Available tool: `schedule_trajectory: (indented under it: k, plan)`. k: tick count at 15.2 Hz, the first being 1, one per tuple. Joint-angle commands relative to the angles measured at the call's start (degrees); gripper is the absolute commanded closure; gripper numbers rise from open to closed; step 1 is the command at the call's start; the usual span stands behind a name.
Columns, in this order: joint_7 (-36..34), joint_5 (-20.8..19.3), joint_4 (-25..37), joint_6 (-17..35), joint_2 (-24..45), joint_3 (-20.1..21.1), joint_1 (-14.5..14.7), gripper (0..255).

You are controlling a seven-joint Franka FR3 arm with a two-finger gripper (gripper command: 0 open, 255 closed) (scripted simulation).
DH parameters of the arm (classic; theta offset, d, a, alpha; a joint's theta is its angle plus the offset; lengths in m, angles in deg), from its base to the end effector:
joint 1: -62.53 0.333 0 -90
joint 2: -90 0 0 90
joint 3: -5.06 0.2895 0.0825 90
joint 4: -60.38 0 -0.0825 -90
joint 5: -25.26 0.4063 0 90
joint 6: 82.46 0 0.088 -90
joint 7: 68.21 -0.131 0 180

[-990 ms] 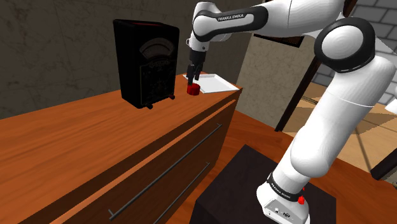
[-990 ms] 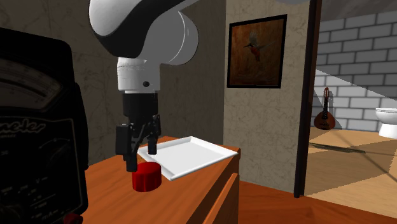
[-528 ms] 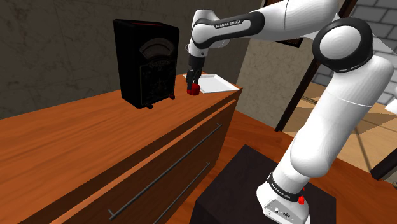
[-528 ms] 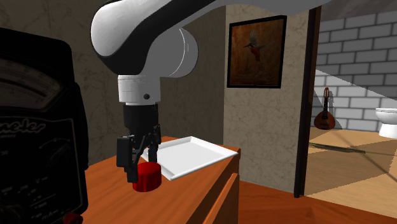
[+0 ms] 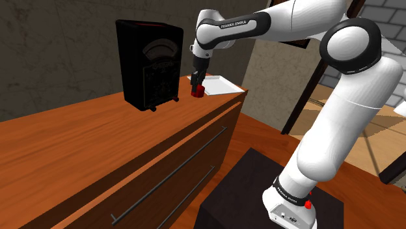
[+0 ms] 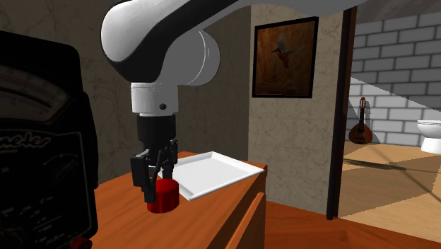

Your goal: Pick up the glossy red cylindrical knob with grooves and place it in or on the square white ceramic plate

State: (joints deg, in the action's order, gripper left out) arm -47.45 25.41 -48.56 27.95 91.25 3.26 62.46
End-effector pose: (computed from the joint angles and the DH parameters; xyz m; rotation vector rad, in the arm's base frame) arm 0.5868 -0.0188 0.4272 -3.0983 -0.5140 -0.0065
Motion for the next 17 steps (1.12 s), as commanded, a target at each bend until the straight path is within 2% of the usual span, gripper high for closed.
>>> schedule_trajectory:
  k: [1, 6, 17]
  plan:
    - [0.0, 0.0, -0.1, 0.0, 0.1, 0.0, 0.0, 255]
    - [0.0, 0.0, -0.1, 0.0, 0.1, 0.0, 0.0, 255]
    - [0.0, 0.0, 7.5, -8.3, -0.6, 0.0, 0.0, 255]
